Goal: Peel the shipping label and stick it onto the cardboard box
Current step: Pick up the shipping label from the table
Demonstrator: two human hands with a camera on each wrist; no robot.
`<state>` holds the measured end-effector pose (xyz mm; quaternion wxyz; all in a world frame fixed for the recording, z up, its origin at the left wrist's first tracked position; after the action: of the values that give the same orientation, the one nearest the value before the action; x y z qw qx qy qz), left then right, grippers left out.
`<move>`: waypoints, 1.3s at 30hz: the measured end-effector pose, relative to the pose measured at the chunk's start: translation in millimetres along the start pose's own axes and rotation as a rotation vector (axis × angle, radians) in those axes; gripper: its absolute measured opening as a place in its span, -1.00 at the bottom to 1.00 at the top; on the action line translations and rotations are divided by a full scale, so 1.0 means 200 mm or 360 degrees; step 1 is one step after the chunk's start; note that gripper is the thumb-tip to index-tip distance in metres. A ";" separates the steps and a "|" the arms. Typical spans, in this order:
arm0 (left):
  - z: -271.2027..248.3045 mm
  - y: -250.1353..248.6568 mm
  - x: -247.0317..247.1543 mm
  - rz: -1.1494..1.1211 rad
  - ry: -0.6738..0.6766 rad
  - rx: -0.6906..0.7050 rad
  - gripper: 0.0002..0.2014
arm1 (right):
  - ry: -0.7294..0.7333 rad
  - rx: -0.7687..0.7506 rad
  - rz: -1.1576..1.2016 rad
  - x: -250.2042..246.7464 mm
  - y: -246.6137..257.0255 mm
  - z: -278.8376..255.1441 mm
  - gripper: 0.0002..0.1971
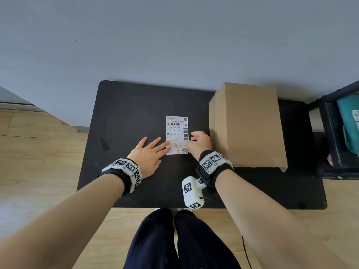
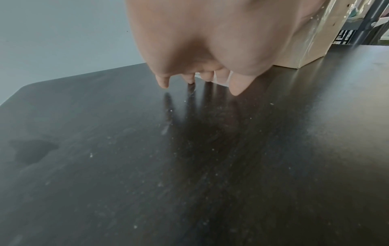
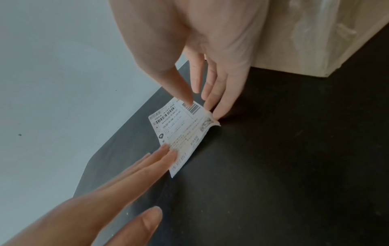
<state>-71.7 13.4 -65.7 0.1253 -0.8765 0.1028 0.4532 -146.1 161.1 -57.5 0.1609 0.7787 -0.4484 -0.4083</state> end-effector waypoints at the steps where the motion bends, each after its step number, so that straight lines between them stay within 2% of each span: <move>1: 0.00 0.00 0.00 0.0000 -0.0005 0.0003 -0.44 | -0.0012 0.0028 0.0051 0.00 -0.01 0.00 -0.52; 7: 0.00 0.00 0.00 0.0013 -0.0006 0.0003 -0.44 | -0.0002 0.0157 0.0274 0.02 -0.08 0.05 -0.49; 9: 0.00 0.00 0.01 0.0006 -0.0011 0.0001 -0.44 | 0.0043 0.0159 0.0282 0.03 -0.08 0.03 -0.58; 11: -0.01 -0.01 0.01 -0.0003 -0.0005 0.0002 -0.44 | 0.0104 0.0084 0.0132 0.03 -0.06 0.01 -0.73; 13: -0.01 -0.02 -0.02 -0.0078 -0.0032 0.0003 -0.43 | 0.0131 -0.0007 -0.0018 0.04 -0.04 -0.01 -0.81; 17: -0.04 0.06 -0.18 -0.0525 -0.0280 -0.0226 -0.41 | 0.0159 -0.0075 -0.0059 0.04 0.01 -0.06 -0.80; 21: -0.07 0.18 -0.33 -0.0830 -0.0418 -0.0478 -0.44 | 0.0230 -0.0148 0.0003 -0.01 0.11 -0.13 -0.76; 26: -0.16 0.32 -0.54 -0.1398 -0.0707 -0.0720 -0.42 | 0.0338 -0.0344 -0.0011 -0.09 0.26 -0.23 -0.79; 32: -0.26 0.31 -0.76 -0.1480 -0.0957 -0.0669 -0.76 | 0.0345 -0.0579 -0.0066 -0.22 0.43 -0.29 -0.79; 39: -0.34 0.23 -0.87 -0.1496 -0.0995 -0.0642 -0.82 | 0.0235 -0.0656 -0.0082 -0.41 0.49 -0.30 -0.81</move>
<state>-132.8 -39.8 109.0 0.1678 -0.6598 -0.4256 0.5961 -176.5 169.0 80.4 0.3386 0.7683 -0.3225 -0.4371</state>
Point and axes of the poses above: each hand's wrist, its own z-axis towards the middle knuckle, its own x-axis out of the palm, y = z × x, the point moved 9 cm from there along z, towards the middle knuckle, and after that the axes turned 1 degree about z, right-handed, at the moved point
